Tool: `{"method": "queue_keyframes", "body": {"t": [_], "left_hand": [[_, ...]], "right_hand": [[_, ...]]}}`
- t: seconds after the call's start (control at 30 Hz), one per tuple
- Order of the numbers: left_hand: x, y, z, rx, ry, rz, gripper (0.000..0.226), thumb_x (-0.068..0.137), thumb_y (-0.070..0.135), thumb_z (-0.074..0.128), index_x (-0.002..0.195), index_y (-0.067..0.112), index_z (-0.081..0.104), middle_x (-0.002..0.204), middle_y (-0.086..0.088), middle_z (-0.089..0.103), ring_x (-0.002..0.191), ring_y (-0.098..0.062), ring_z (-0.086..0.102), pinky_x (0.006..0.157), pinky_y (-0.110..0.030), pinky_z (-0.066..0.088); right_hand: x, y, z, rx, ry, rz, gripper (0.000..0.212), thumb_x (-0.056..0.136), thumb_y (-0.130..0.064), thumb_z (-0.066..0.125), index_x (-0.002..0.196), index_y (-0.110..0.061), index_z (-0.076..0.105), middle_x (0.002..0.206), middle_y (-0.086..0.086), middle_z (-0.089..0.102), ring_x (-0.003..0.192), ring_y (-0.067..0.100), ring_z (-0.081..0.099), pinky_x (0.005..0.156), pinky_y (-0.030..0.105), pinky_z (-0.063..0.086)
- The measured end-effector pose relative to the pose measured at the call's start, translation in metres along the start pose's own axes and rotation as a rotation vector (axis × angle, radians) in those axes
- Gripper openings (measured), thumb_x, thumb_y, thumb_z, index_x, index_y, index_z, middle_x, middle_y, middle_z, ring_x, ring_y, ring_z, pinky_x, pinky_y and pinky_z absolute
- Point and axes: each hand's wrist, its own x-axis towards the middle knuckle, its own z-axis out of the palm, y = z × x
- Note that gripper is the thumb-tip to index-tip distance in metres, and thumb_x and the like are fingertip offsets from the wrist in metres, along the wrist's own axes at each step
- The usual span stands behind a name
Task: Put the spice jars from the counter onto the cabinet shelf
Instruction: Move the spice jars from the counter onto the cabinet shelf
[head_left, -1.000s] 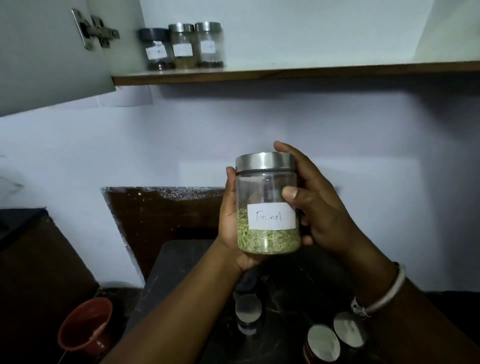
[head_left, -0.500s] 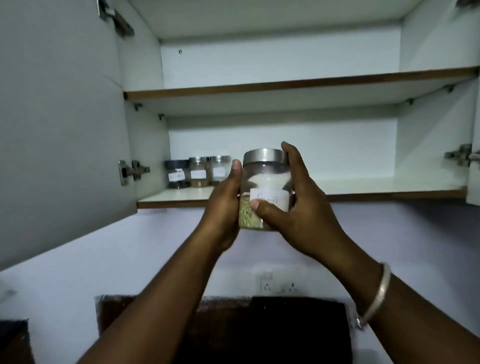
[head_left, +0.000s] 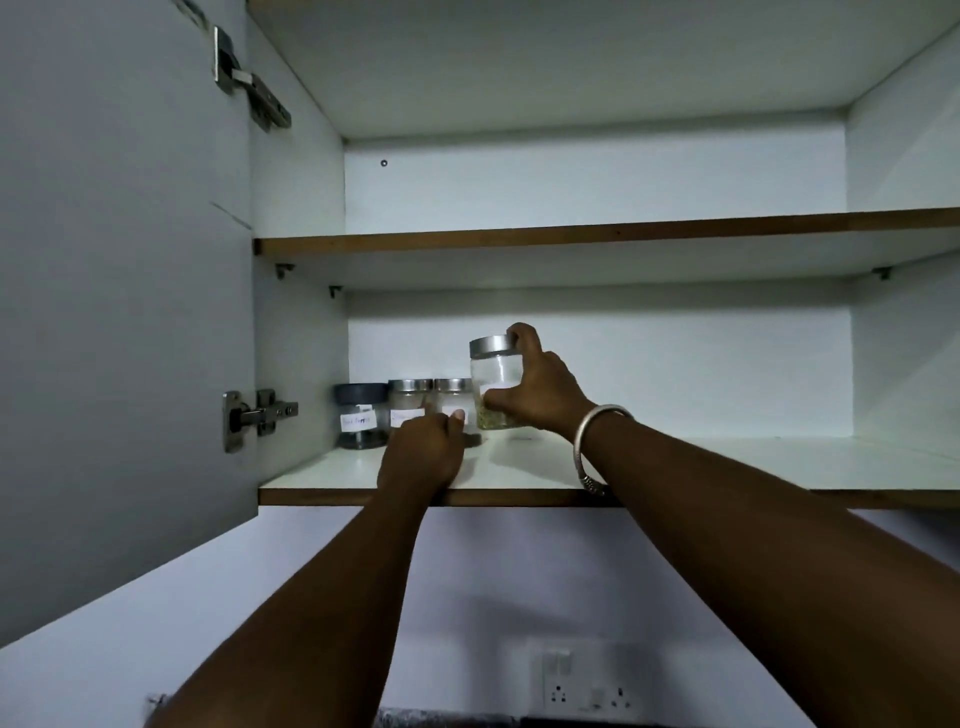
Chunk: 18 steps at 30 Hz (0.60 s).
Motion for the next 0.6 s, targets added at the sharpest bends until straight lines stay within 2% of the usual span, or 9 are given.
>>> {"method": "queue_keyframes", "body": {"t": [0.1,0.2,0.27,0.33,0.43,0.5,0.6], "left_hand": [[0.005,-0.007,0.006,-0.016,0.013,0.029,0.058,0.111,0.042,0.034,0.101,0.002,0.074,0.102,-0.019,0.075,0.102,-0.037,0.067,0.083,-0.040,0.048],[0.007,-0.010,0.008,-0.016,0.019,0.027,0.054,0.110,0.042,0.036,0.095,0.005,0.072,0.100,-0.018,0.075,0.100,-0.036,0.067,0.078,-0.039,0.046],[0.008,-0.011,0.009,-0.028,0.030,0.017,0.052,0.110,0.042,0.036,0.086,0.010,0.068,0.097,-0.016,0.074,0.098,-0.035,0.067,0.075,-0.038,0.045],[0.008,-0.011,0.010,-0.033,0.039,0.007,0.049,0.110,0.042,0.036,0.078,0.014,0.061,0.092,-0.014,0.073,0.094,-0.033,0.067,0.073,-0.037,0.044],[0.007,-0.012,0.012,-0.041,0.055,0.010,0.049,0.110,0.044,0.036,0.077,0.016,0.060,0.090,-0.011,0.073,0.092,-0.032,0.067,0.072,-0.036,0.043],[0.005,-0.010,0.012,-0.040,0.069,0.004,0.050,0.109,0.045,0.036,0.079,0.016,0.062,0.090,-0.011,0.073,0.091,-0.031,0.066,0.070,-0.035,0.040],[0.005,-0.008,0.011,-0.028,0.087,0.002,0.051,0.110,0.045,0.035,0.086,0.012,0.067,0.095,-0.013,0.074,0.093,-0.034,0.066,0.071,-0.036,0.042]], "right_hand": [[0.027,0.023,0.016,-0.028,-0.024,0.067,0.080,0.069,-0.029,0.083,0.130,-0.029,0.033,0.107,0.007,0.062,0.090,0.031,0.067,0.071,0.042,0.061],[0.045,0.044,0.035,-0.062,-0.011,0.176,0.073,0.070,-0.020,0.082,0.123,-0.023,0.031,0.106,0.013,0.063,0.089,0.034,0.068,0.078,0.046,0.062],[0.054,0.055,0.051,-0.079,-0.052,0.215,0.075,0.070,-0.013,0.082,0.123,-0.021,0.030,0.109,0.017,0.062,0.087,0.034,0.067,0.076,0.046,0.060],[0.061,0.061,0.065,-0.090,-0.100,0.238,0.081,0.071,-0.009,0.083,0.130,-0.019,0.028,0.113,0.020,0.061,0.090,0.036,0.067,0.078,0.046,0.060],[0.069,0.068,0.077,-0.098,-0.120,0.266,0.098,0.073,-0.010,0.085,0.145,-0.015,0.018,0.122,0.021,0.059,0.106,0.040,0.066,0.087,0.048,0.059],[0.071,0.071,0.078,-0.102,-0.141,0.271,0.101,0.075,-0.011,0.085,0.148,-0.015,0.015,0.124,0.021,0.058,0.108,0.041,0.065,0.083,0.045,0.058],[0.072,0.078,0.077,-0.111,-0.153,0.274,0.100,0.079,-0.013,0.083,0.150,-0.016,0.014,0.114,0.017,0.059,0.106,0.041,0.066,0.078,0.042,0.054]]}}
